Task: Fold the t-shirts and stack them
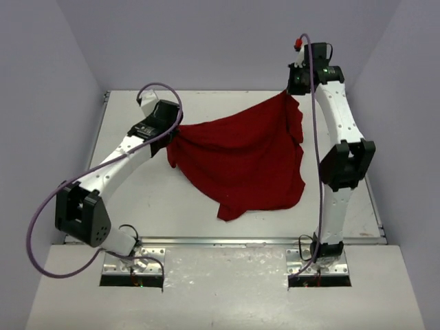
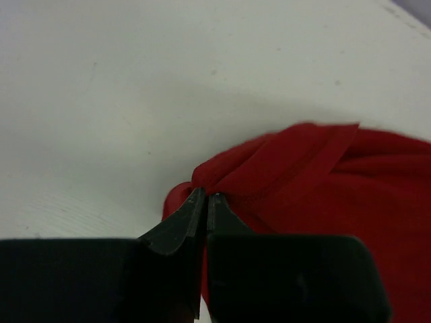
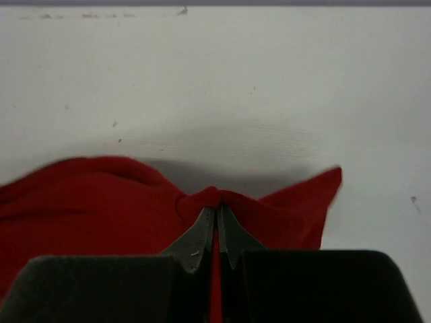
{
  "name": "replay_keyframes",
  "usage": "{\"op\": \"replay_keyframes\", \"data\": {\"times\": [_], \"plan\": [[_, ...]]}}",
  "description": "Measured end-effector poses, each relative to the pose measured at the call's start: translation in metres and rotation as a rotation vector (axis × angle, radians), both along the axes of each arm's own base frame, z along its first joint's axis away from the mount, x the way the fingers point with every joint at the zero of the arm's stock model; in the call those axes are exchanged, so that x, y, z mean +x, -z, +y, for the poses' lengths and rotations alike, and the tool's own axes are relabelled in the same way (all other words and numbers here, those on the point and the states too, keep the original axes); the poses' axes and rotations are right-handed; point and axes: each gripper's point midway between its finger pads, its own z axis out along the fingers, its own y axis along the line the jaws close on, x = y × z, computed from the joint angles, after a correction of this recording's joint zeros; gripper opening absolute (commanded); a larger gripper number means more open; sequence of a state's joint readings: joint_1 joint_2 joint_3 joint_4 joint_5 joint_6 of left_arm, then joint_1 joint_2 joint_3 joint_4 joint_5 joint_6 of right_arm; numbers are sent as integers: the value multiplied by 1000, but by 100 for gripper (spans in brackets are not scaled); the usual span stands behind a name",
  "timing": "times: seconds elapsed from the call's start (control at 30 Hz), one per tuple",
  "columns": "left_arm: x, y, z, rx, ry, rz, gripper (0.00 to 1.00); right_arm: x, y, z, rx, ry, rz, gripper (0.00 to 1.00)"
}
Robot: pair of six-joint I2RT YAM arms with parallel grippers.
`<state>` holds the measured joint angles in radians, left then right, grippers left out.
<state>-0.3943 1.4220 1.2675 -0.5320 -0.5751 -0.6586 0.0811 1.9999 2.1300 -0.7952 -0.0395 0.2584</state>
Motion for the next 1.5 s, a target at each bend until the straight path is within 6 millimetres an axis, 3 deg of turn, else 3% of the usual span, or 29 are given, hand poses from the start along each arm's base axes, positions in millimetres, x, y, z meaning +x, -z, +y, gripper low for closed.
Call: {"op": "replay_keyframes", "data": {"times": [0.03,0.1,0.13,0.2,0.23,0.27,0.3,0.33,0.37,0.47,0.57,0.67,0.77,0.9,1.0,1.07,1.17,1.37,1.5], "plan": [[2,22,10,10,-35,52,0,12,22,4,2,-20,39,28],[5,48,26,14,-94,106,0,39,58,14,26,-63,74,42],[6,58,35,13,-128,123,0,47,70,19,40,-82,79,56],[10,67,49,1,-180,133,0,52,92,28,76,-107,110,69],[15,71,57,-6,-204,132,2,51,96,31,87,-115,119,99],[20,76,64,-14,-224,133,37,49,97,34,98,-116,127,99],[24,84,69,-19,-233,147,64,48,91,36,98,-120,118,99],[28,91,73,-27,-240,162,88,44,82,37,97,-122,106,99],[33,98,75,-32,-236,175,100,36,74,38,96,-121,101,99],[48,109,73,-57,-205,214,100,-17,37,47,114,-116,57,99],[51,95,63,-55,-191,212,100,-108,19,63,179,-143,-1,99],[25,78,55,-57,-227,191,100,-191,40,80,272,-213,-12,99],[-28,83,49,-62,-235,184,100,-232,87,79,320,-215,55,99],[-94,138,53,-43,-244,296,95,-269,153,74,323,-197,216,99],[-131,183,72,-29,-299,416,88,-283,169,72,324,-195,252,99],[-141,199,86,-39,-342,456,86,-287,171,72,330,-195,242,99],[-132,207,96,-40,-388,464,80,-292,176,73,345,-200,233,99],[-87,202,92,-62,-379,394,64,-300,185,72,347,-202,248,99],[-80,203,95,-68,-387,376,38,-298,183,72,349,-205,234,99]]}}
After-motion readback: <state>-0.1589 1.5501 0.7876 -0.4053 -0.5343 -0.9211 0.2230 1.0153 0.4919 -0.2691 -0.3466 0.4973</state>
